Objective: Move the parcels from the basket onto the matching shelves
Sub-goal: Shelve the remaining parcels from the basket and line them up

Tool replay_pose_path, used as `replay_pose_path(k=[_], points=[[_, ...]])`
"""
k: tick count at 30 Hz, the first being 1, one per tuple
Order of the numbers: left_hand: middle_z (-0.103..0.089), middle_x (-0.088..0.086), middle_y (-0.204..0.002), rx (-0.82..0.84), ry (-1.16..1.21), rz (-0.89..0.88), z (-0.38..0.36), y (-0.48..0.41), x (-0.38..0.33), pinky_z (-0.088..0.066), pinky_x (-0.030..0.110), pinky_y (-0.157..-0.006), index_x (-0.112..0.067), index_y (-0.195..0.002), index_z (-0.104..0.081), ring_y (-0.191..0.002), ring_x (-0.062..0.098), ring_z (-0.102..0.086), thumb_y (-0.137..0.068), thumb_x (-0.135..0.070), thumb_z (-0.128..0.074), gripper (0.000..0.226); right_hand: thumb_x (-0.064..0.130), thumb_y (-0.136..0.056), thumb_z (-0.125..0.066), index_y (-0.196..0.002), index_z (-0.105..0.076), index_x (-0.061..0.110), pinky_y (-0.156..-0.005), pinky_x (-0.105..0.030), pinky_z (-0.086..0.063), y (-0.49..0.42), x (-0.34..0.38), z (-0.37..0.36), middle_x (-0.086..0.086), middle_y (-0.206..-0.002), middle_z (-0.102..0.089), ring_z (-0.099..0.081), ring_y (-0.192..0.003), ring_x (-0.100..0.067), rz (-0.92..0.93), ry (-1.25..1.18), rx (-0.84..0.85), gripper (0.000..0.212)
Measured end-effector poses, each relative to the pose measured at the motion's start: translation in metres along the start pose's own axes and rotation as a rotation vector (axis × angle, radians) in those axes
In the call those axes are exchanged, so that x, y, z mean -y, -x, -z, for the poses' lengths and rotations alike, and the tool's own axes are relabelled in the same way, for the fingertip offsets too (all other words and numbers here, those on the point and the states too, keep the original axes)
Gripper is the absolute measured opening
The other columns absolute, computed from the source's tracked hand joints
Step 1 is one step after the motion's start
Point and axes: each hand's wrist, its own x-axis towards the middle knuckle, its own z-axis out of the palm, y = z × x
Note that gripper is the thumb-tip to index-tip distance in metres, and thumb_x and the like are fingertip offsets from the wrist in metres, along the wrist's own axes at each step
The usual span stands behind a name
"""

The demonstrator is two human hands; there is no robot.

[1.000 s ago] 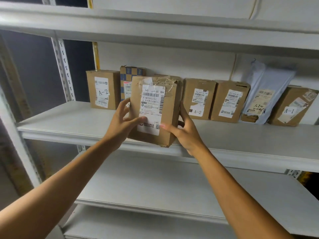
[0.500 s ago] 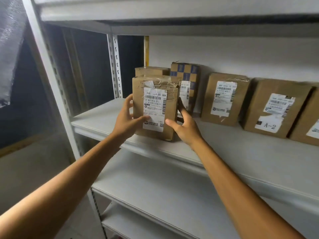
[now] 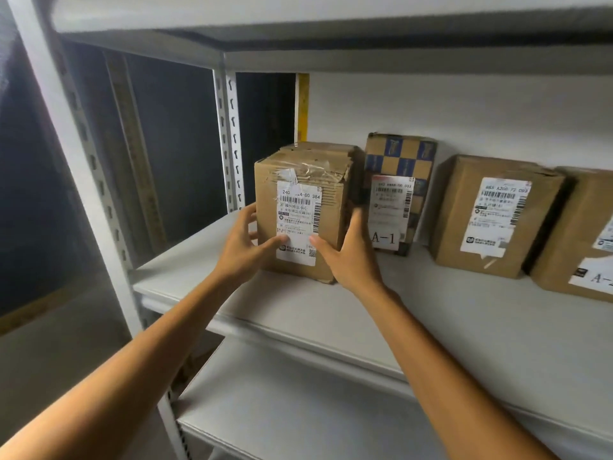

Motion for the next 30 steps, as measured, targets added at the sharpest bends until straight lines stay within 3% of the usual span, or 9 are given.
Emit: replay_pose_path(k=[2, 6, 13, 19, 21, 24, 28, 30], points=[[-0.053, -0.004, -0.131, 0.034, 0.003, -0.012, 0.007, -0.014, 0.009, -0.051, 0.019, -0.075, -0.028, -0.136, -0.038, -0.106, 0.015, -0.058, -0.074, -0.038, -0.076, 0.074, 0.034, -0.083, -0.072, -0.137, -0.029, 0.016, -0.101, -0.043, -0.045, -0.005, 0.001, -0.012, -0.005, -0.142, -0.045, -0.047, -0.127, -0.025, -0.018, 0.016, -0.032, 0.071], [-0.055, -0.008, -0.126, 0.062, 0.047, -0.016, 0.014, -0.036, 0.026, -0.049, 0.018, -0.073, -0.027, -0.132, -0.041, -0.101, 0.008, -0.058, -0.071, -0.04, -0.078, 0.073, 0.032, -0.088, -0.068, -0.133, -0.029, 0.017, -0.089, -0.028, -0.046, -0.015, 0.005, -0.03, -0.003, -0.141, -0.047, -0.05, -0.123, -0.02, -0.05, 0.04, -0.058, 0.061], [-0.055, -0.028, -0.113, 0.08, 0.082, -0.053, 0.018, -0.052, 0.04, -0.047, 0.014, -0.074, -0.031, -0.124, -0.044, -0.098, 0.0, -0.058, -0.07, -0.042, -0.08, 0.066, 0.024, -0.091, -0.065, -0.134, -0.029, 0.021, -0.095, -0.03, -0.047, -0.021, 0.007, -0.046, -0.004, -0.141, -0.049, -0.052, -0.123, -0.018, -0.114, 0.022, -0.088, 0.056], [-0.051, -0.005, -0.133, 0.089, 0.05, -0.02, 0.015, -0.043, 0.032, -0.05, 0.033, -0.088, -0.025, -0.134, -0.038, -0.108, 0.013, -0.05, -0.08, -0.028, -0.074, 0.065, 0.021, -0.089, -0.067, -0.143, -0.027, 0.023, -0.095, -0.029, -0.045, -0.016, 0.016, -0.045, 0.0, -0.138, -0.053, -0.053, -0.122, -0.017, -0.186, -0.023, -0.1, 0.067], [-0.051, -0.006, -0.128, 0.109, 0.043, 0.016, 0.019, -0.038, 0.028, -0.05, 0.036, -0.088, -0.023, -0.133, -0.039, -0.107, 0.016, -0.052, -0.084, -0.025, -0.07, 0.057, 0.022, -0.089, -0.067, -0.145, -0.028, 0.023, -0.1, -0.034, -0.045, -0.012, 0.017, -0.04, -0.001, -0.138, -0.052, -0.052, -0.123, -0.017, -0.225, -0.016, -0.078, 0.069], [-0.054, -0.006, -0.113, 0.032, 0.015, 0.028, 0.024, -0.026, 0.02, -0.048, 0.029, -0.074, -0.02, -0.113, -0.048, -0.102, 0.019, -0.057, -0.09, -0.027, -0.06, 0.028, 0.025, -0.094, -0.06, -0.148, -0.03, 0.022, -0.105, -0.04, -0.044, 0.002, 0.016, -0.025, -0.004, -0.145, -0.046, -0.049, -0.129, -0.021, -0.254, 0.009, 0.028, 0.062], [-0.053, 0.0, -0.104, -0.158, -0.155, -0.146, 0.011, 0.002, -0.007, -0.05, 0.033, -0.073, -0.018, -0.099, -0.051, -0.092, 0.02, -0.057, -0.089, -0.02, -0.055, 0.011, 0.035, -0.094, -0.058, -0.148, -0.032, 0.023, -0.112, -0.041, -0.034, 0.023, 0.02, 0.008, -0.003, -0.153, -0.035, -0.036, -0.138, -0.022, -0.216, 0.154, 0.104, 0.062], [-0.056, -0.002, -0.102, -0.029, -0.184, -0.22, -0.006, 0.018, -0.03, -0.052, 0.03, -0.071, -0.02, -0.099, -0.053, -0.09, 0.017, -0.058, -0.09, -0.019, -0.055, 0.009, 0.037, -0.094, -0.058, -0.147, -0.035, 0.022, -0.113, -0.037, -0.031, 0.032, 0.022, 0.032, -0.003, -0.153, -0.035, -0.034, -0.14, -0.02, -0.185, 0.201, 0.104, 0.06]])
